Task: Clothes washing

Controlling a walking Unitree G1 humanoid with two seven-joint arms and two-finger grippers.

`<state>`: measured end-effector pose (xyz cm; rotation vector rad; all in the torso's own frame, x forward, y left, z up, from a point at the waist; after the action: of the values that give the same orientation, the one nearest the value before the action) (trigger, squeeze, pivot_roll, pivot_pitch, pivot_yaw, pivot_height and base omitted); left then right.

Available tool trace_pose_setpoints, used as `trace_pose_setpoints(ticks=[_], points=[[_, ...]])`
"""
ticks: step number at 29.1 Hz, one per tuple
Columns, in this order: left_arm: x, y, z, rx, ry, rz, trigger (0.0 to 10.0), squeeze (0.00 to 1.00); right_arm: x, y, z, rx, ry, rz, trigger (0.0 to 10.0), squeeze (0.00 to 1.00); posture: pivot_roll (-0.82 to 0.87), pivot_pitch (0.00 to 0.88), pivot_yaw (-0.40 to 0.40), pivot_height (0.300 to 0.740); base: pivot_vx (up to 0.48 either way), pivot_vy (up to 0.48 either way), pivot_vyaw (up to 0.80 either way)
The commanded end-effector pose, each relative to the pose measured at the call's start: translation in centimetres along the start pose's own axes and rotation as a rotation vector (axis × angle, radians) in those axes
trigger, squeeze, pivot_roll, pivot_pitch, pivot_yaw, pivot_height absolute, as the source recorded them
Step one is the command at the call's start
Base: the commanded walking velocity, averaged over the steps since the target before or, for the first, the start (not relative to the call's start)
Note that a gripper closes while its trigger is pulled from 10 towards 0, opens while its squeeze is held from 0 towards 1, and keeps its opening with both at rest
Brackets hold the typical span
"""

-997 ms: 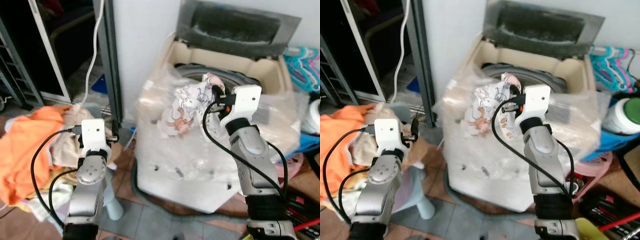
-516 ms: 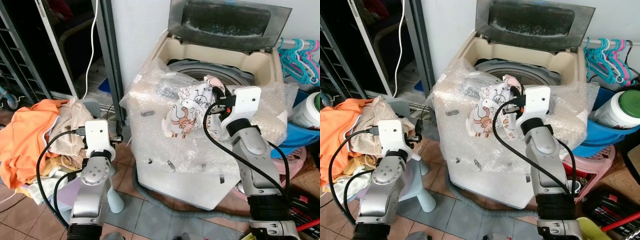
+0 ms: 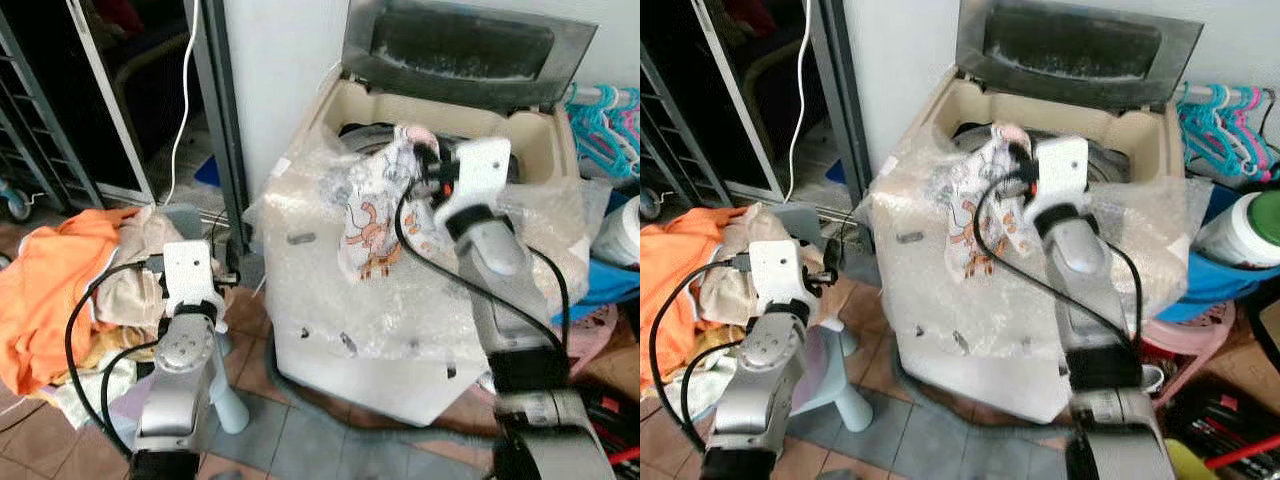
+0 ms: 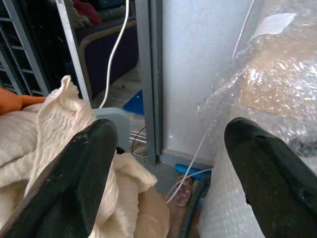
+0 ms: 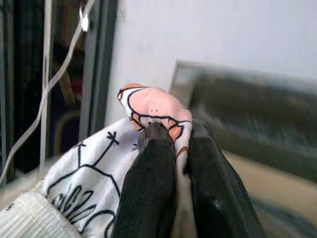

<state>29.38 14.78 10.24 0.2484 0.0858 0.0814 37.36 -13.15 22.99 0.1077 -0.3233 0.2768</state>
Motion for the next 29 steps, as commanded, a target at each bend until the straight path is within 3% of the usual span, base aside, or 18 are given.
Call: trace_pose_setpoints(ticks=[1, 3, 7, 8, 12, 13, 17, 20, 24, 29], points=[[0.2, -0.2, 0.2, 0.006, -0.007, -0.008, 10.0, 0.0, 0.9, 0.3, 1.0, -0.005, -0.046, 0.0, 10.0, 0.0, -0.03, 0.0, -0.016, 0.74, 0.277, 0.0, 0.0], [0.2, -0.2, 0.3, 0.004, -0.009, -0.005, 10.0, 0.0, 3.2, -0.6, 3.5, -0.033, -0.118, -0.049, 10.0, 0.0, -0.03, 0.0, -0.025, 0.74, 0.276, 0.0, 0.0], [0.1, -0.1, 0.2, -0.003, -0.007, 0.0, 10.0, 0.0, 3.7, -1.4, 4.2, -0.04, -0.133, -0.084, 10.0, 0.0, -0.02, 0.0, -0.031, 0.74, 0.271, 0.0, 0.0], [0.0, -0.1, 0.0, -0.006, 0.004, 0.012, 10.0, 0.0, 4.1, -2.7, 4.6, -0.065, -0.126, -0.144, 10.0, 0.0, -0.02, 0.0, -0.037, 0.74, 0.0, 0.0, 0.0], [-0.1, -0.1, -0.1, -0.014, 0.012, 0.016, 10.0, 0.0, 3.4, -5.0, 2.2, -0.048, 0.005, -0.257, 10.0, 0.0, -0.02, 0.0, -0.041, 0.74, 0.0, 0.0, 0.0], [-0.2, -0.1, -0.1, -0.014, 0.016, 0.015, 10.0, 0.0, 3.1, -5.3, 1.5, -0.029, 0.026, -0.279, 10.0, 1.0, -0.02, 0.0, -0.041, 0.74, 0.0, 0.0, 0.0], [-0.2, -0.2, -0.2, -0.014, 0.021, 0.004, 10.0, 0.0, 0.9, -7.1, -1.8, -0.009, 0.14, -0.415, 10.0, 1.0, -0.03, 0.0, -0.031, 0.74, 0.0, 0.0, 0.0], [-0.1, -0.3, -0.2, -0.013, 0.024, -0.003, 10.0, 0.0, -0.2, -7.5, -2.7, -0.008, 0.158, -0.448, 10.0, 1.0, -0.03, 0.0, -0.027, 0.74, 0.0, 0.0, 0.0], [0.0, -0.4, -0.2, -0.009, 0.023, -0.013, 10.0, 0.0, -0.7, -7.4, -1.6, -0.055, 0.08, -0.424, 10.0, 1.0, -0.04, 0.0, -0.019, 0.74, 0.0, 0.0, 0.0], [0.1, -0.4, -0.1, -0.004, 0.018, -0.01, 10.0, 0.0, -0.7, -6.7, 0.3, -0.035, -0.014, -0.353, 10.0, 1.0, -0.04, 0.0, -0.022, 0.74, 0.0, 0.0, 0.0]])
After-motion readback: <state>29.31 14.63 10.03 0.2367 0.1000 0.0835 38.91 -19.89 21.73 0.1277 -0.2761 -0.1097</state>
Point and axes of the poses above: a point about 5 cm out from each wrist's last joint towards the gripper, its own x axis pointing out of the wrist towards the gripper, its own z axis along the axis of the wrist's last joint, y = z × x, the point moved 2 cm from there along x, pointing out of the wrist towards the gripper, and after that the axes turned 12 degrees about x, right-handed, at the moved point
